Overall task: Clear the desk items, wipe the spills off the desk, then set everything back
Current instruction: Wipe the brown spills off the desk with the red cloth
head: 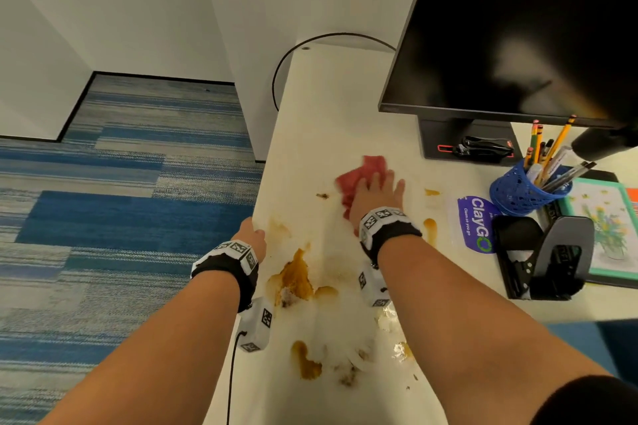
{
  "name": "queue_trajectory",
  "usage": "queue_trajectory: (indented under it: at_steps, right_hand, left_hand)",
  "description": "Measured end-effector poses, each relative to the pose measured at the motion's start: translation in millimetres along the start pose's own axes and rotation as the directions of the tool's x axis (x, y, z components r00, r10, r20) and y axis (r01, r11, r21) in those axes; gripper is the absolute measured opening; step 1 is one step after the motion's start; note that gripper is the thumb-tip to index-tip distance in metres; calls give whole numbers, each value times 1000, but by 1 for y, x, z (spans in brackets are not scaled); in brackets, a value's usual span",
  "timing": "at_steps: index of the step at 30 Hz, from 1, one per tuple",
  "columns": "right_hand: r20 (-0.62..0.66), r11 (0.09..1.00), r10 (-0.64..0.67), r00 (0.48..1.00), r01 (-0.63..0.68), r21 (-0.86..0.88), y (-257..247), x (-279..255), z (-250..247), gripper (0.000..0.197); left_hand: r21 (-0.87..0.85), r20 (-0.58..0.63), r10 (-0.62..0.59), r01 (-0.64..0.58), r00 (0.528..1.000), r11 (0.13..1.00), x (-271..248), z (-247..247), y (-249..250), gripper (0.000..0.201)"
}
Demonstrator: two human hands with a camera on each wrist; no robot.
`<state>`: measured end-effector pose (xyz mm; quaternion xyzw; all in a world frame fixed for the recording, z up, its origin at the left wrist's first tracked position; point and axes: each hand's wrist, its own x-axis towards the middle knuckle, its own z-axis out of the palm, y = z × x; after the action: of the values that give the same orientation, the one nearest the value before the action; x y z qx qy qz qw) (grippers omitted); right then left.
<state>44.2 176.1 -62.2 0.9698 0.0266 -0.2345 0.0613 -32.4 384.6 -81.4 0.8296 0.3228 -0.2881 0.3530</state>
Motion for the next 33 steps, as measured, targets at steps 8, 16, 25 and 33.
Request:
queue_trajectory:
  at_steps: [8,16,25,33]
  right_hand:
    - [-15,940,-331,943,332,78,-51,-8,11,68]
    - [10,969,-214,977,211,127,-25,4,9,70]
    - [125,964,-263,957,255,81,-48,0,6,67]
    - [33,957,-284,958,282,62,-49,1,4,72]
  left_hand:
    - [-19,-25,-20,19,1000,1000,1,2,1,46]
    - [-7,-23,-19,18,1000,1000,-1,1,1,45]
    - [-21,-25,-26,25,999,999,0,3,2,45]
    - [-35,-39,-27,26,999,999,-1,5,1,46]
